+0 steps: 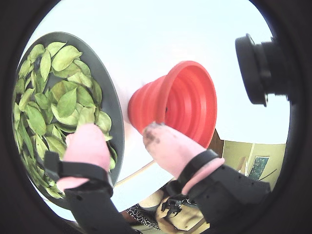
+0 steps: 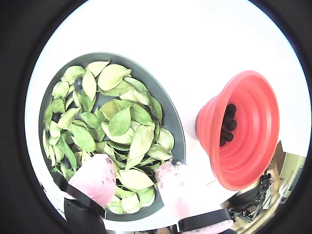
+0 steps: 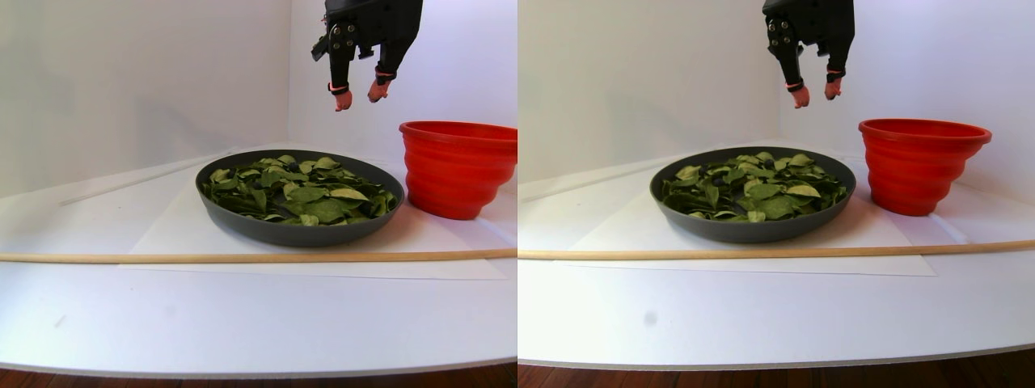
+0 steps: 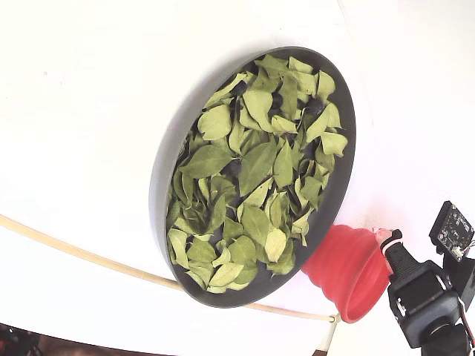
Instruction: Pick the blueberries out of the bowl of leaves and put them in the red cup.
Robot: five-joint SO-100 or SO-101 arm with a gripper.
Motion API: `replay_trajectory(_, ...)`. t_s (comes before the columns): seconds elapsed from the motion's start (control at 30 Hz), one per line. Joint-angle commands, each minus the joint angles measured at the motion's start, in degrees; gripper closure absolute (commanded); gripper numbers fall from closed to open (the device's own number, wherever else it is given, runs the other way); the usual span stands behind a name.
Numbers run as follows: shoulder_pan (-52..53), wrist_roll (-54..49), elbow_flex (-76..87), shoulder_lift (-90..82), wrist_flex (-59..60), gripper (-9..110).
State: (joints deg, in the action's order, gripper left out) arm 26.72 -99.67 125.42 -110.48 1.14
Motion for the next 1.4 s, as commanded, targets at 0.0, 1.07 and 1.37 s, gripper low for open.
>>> replay_trajectory(0.0, -0.3, 0.3, -0.5, -4.5, -0.1, 86)
replay_trajectory(1.07, -9.8, 1.9, 2.9, -0.6, -0.5, 86)
replay_trajectory(1.37, -12.3, 2.3, 4.5, 0.7, -1.4, 86)
